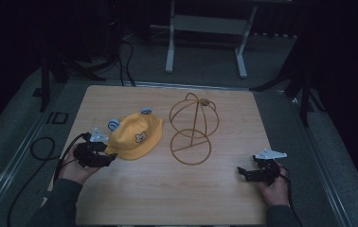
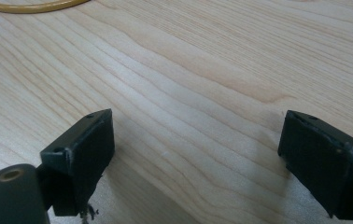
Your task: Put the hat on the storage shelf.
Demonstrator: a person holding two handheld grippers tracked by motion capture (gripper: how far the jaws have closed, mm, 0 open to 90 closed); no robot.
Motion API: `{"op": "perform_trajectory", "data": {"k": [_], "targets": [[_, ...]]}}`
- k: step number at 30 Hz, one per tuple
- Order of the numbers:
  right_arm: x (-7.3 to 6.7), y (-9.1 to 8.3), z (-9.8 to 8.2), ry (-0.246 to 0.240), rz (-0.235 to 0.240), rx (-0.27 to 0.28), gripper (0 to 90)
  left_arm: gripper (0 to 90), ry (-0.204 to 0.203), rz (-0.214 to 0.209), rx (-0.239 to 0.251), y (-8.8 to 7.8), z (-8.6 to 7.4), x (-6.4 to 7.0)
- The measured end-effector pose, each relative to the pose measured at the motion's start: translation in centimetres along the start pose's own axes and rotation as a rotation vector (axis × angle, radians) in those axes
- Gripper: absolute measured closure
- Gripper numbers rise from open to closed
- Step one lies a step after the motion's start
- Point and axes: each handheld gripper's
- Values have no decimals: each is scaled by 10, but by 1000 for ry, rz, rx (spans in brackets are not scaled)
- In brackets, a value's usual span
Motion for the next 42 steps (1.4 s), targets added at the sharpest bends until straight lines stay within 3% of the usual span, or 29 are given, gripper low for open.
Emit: {"op": "perform_trajectory", "data": {"k": [10, 21, 42], "targets": [[0, 0, 0, 0, -1, 0, 107, 531, 36, -14, -30, -3, 14, -4], [-1, 0, 0, 1, -3, 0, 109, 549, 32, -56, -42, -8, 28, -13], [-1, 0, 0, 8, -9, 1, 109, 558, 97, -60, -82, -11, 47, -21]]}}
Point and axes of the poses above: each handheld gripper's, and its own axes: y roughly forward along the jaws, z roughly out of its top, x roughly to its right, and after that the axes turned 8 degrees about -y, right-handed
